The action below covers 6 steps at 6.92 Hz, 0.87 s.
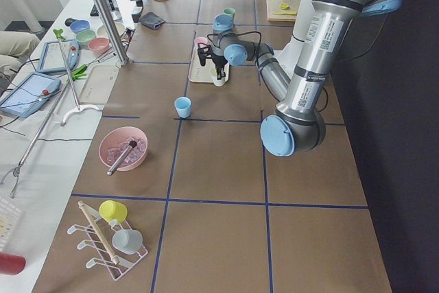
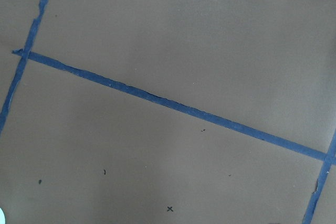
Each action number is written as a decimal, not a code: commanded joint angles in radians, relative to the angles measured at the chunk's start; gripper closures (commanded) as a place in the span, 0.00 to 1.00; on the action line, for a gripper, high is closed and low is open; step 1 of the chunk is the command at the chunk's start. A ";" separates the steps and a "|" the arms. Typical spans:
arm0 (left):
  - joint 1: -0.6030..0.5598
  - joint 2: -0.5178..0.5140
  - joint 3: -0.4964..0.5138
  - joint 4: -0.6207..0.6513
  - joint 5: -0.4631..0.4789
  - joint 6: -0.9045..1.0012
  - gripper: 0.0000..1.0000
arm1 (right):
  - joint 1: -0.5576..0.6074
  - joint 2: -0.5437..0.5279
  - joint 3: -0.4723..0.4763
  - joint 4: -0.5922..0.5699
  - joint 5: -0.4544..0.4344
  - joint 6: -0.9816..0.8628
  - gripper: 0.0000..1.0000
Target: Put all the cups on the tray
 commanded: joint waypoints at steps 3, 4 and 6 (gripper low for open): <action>0.167 -0.161 0.134 0.017 0.258 -0.192 1.00 | 0.000 0.000 0.005 0.000 0.000 0.020 0.01; 0.167 -0.158 0.140 0.024 0.262 -0.192 0.97 | 0.000 -0.002 0.014 0.000 0.000 0.031 0.01; 0.168 -0.161 0.160 0.021 0.262 -0.191 0.37 | 0.000 -0.002 0.028 0.000 0.003 0.057 0.01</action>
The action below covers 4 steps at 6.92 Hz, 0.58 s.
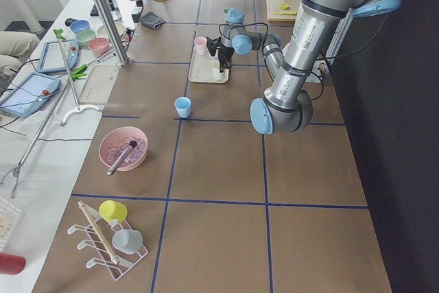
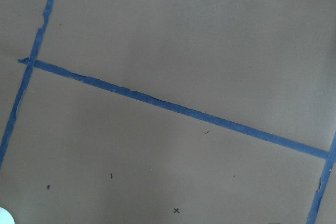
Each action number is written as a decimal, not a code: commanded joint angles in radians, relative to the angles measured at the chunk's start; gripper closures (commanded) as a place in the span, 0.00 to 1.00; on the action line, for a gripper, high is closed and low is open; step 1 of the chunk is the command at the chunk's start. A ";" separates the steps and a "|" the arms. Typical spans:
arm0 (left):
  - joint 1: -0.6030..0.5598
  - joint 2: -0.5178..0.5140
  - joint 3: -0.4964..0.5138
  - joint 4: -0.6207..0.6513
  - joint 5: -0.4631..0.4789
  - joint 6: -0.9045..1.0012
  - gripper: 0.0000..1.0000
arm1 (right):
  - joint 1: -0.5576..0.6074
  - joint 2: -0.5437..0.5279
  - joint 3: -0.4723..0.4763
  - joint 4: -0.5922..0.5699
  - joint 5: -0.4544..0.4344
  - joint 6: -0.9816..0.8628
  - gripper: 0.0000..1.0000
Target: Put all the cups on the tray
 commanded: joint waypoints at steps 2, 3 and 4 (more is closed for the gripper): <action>-0.017 0.003 -0.033 0.015 -0.018 0.021 0.00 | 0.000 0.000 0.023 0.000 0.004 0.019 0.01; -0.082 0.010 -0.076 0.059 -0.118 0.108 0.00 | -0.002 0.003 0.046 -0.003 0.021 0.088 0.01; -0.155 0.039 -0.146 0.133 -0.215 0.258 0.00 | -0.015 0.001 0.087 -0.009 0.035 0.189 0.01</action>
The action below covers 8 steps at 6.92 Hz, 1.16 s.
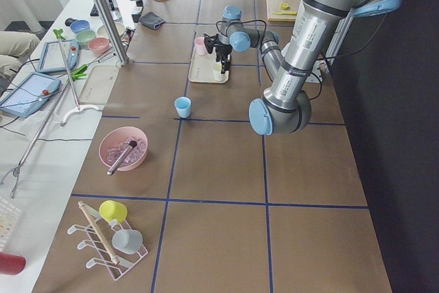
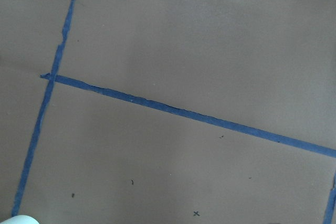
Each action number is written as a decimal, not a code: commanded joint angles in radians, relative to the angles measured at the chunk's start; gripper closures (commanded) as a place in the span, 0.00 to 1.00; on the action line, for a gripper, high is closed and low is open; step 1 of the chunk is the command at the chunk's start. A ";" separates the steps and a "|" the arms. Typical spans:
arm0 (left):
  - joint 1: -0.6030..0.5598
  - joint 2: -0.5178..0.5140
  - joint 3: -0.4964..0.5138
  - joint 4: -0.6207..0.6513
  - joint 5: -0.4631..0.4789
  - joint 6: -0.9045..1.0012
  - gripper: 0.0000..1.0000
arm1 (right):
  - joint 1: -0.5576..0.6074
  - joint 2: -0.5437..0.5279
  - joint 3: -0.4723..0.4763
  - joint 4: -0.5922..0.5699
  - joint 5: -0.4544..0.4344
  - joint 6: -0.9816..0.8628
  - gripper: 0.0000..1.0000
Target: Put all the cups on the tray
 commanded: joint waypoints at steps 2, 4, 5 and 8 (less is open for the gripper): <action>-0.167 0.146 -0.167 0.090 -0.218 0.353 0.00 | -0.136 -0.049 0.149 0.007 -0.010 0.304 0.01; -0.172 0.162 -0.172 0.088 -0.220 0.358 0.00 | -0.285 -0.136 0.243 0.081 -0.126 0.483 0.01; -0.172 0.162 -0.174 0.088 -0.220 0.358 0.00 | -0.343 -0.211 0.237 0.267 -0.148 0.587 0.01; -0.172 0.163 -0.172 0.088 -0.219 0.358 0.00 | -0.469 -0.239 0.214 0.347 -0.260 0.662 0.03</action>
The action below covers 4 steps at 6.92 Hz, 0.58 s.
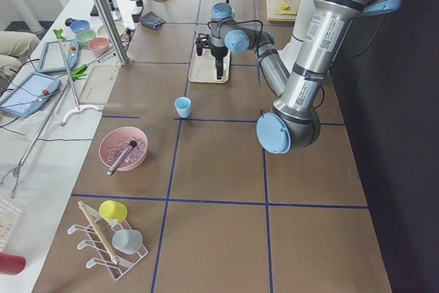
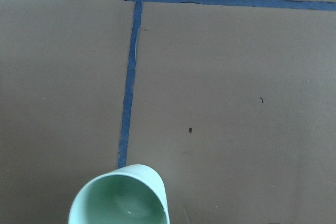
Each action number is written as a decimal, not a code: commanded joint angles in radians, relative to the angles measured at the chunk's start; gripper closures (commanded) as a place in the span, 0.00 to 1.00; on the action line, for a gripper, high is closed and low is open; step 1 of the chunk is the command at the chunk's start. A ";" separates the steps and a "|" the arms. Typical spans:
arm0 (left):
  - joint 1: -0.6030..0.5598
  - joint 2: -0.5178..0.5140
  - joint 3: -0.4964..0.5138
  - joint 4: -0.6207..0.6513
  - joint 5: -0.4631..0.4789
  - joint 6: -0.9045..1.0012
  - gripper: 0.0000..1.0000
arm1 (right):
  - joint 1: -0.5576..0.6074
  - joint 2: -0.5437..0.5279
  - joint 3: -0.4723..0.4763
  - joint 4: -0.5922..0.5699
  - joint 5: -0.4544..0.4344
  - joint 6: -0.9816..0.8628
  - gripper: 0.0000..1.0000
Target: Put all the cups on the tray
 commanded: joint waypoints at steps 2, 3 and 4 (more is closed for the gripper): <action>0.000 0.002 0.000 0.000 0.000 0.000 0.00 | -0.061 0.004 -0.049 0.021 -0.028 0.016 0.21; 0.000 0.002 0.000 0.000 0.000 0.000 0.00 | -0.066 0.010 -0.054 0.021 -0.025 0.010 0.43; 0.000 0.002 0.000 0.000 0.002 0.000 0.00 | -0.068 0.025 -0.056 0.020 -0.024 0.017 0.74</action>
